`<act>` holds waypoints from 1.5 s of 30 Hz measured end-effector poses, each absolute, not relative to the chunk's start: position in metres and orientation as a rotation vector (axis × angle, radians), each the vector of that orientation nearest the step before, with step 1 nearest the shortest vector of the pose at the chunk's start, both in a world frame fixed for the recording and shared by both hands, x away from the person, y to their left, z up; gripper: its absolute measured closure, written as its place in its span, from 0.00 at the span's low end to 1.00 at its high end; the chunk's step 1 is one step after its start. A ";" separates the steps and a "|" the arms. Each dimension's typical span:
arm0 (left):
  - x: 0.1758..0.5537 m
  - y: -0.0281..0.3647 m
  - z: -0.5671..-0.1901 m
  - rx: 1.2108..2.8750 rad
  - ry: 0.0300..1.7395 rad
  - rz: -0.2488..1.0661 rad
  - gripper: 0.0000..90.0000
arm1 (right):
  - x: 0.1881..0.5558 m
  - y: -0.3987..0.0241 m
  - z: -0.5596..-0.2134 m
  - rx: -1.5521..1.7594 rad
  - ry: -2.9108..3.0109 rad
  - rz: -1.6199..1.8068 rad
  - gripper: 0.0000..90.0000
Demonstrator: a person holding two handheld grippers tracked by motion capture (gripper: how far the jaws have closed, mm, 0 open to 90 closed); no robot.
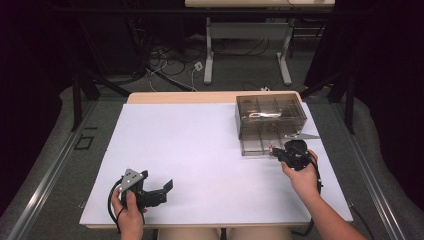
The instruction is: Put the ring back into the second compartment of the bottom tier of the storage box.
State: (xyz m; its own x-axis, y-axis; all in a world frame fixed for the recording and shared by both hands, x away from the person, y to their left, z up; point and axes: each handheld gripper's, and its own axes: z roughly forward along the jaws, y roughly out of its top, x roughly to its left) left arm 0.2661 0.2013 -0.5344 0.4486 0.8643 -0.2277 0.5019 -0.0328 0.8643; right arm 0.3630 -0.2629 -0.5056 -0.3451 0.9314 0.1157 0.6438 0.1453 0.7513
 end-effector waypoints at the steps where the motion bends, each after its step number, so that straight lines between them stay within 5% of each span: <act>1: 0.266 0.201 -0.534 1.686 1.193 0.447 0.00 | 0.366 -0.264 -0.505 1.510 2.056 1.027 1.00; 45: 0.267 0.201 -0.534 1.695 1.189 0.445 0.00 | 0.401 -0.261 -0.520 1.566 2.005 0.995 0.99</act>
State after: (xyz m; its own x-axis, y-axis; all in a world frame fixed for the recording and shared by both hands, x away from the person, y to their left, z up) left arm 0.2674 0.2007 -0.5344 0.4534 0.8628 -0.2239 0.5036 -0.0407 0.8630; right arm 0.4014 -0.2610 -0.5195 -0.2869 0.9519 0.1078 0.6615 0.1155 0.7410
